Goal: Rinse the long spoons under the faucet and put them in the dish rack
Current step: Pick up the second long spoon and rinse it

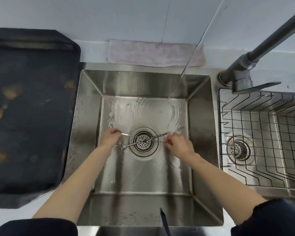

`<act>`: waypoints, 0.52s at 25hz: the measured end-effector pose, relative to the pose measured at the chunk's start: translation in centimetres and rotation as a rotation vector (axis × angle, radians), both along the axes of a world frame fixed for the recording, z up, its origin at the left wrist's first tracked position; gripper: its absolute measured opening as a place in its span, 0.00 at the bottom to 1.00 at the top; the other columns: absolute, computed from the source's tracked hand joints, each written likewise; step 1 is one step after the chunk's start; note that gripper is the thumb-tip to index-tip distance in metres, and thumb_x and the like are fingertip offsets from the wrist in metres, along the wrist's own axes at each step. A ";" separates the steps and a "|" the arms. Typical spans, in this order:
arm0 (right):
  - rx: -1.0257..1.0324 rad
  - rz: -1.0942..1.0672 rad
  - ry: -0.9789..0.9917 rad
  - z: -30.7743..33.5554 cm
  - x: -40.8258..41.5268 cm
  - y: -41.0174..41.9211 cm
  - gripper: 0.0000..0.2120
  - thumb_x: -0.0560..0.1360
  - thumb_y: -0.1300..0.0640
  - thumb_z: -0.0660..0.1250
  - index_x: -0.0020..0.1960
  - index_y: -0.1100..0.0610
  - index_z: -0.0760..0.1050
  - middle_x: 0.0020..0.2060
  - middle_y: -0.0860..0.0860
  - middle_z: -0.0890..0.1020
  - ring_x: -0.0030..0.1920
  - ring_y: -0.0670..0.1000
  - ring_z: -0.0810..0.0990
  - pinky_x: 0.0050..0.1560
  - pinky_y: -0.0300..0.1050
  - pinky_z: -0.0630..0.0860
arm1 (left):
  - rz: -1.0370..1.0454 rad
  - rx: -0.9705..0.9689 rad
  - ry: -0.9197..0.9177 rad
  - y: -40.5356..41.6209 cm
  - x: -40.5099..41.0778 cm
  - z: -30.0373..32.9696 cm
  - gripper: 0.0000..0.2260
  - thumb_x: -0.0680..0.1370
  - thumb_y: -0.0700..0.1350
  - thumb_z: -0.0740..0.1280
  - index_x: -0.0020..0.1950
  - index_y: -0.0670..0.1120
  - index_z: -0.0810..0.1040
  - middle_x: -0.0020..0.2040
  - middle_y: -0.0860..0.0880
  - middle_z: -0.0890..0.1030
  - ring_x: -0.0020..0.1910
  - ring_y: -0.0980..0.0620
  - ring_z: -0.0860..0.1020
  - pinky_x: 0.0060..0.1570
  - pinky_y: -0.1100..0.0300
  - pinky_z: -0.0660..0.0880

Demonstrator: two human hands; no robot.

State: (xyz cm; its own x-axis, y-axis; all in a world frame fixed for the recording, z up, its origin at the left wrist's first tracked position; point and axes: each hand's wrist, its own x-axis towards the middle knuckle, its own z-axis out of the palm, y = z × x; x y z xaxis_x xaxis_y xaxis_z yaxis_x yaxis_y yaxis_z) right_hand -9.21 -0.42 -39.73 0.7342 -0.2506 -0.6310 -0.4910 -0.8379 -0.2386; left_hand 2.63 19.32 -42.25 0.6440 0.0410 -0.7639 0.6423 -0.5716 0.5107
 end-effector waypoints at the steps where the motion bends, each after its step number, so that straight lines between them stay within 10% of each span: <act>1: -0.006 -0.001 0.012 -0.3 -0.1 0.1 0.11 0.79 0.56 0.59 0.57 0.57 0.76 0.59 0.55 0.76 0.59 0.57 0.76 0.54 0.48 0.73 | 0.006 0.015 0.006 0.0 -0.2 -0.2 0.13 0.75 0.32 0.58 0.56 0.36 0.77 0.34 0.44 0.75 0.24 0.55 0.71 0.19 0.71 0.65; 6: -0.027 -0.012 0.027 -1.1 -0.4 0.1 0.11 0.79 0.56 0.58 0.56 0.58 0.75 0.58 0.56 0.75 0.57 0.58 0.76 0.52 0.50 0.74 | 0.025 0.043 0.027 -0.7 -0.9 -0.8 0.17 0.76 0.34 0.60 0.66 0.37 0.70 0.62 0.36 0.76 0.62 0.37 0.74 0.64 0.48 0.70; 13: -0.002 -0.027 0.035 -1.6 -0.7 0.5 0.11 0.79 0.58 0.58 0.56 0.58 0.75 0.58 0.56 0.76 0.58 0.59 0.76 0.53 0.51 0.74 | 0.000 0.048 0.024 -0.7 -1.0 -0.4 0.15 0.76 0.36 0.61 0.62 0.37 0.72 0.62 0.36 0.77 0.58 0.41 0.76 0.60 0.53 0.71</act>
State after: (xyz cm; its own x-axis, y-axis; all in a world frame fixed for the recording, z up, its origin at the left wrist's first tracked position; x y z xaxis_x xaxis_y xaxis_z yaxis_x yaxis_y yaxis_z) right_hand -9.87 0.08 -41.28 0.7044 -0.2711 -0.6560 -0.5217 -0.8245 -0.2194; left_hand 1.58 18.65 -42.61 0.6253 0.0780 -0.7765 0.6544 -0.5946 0.4672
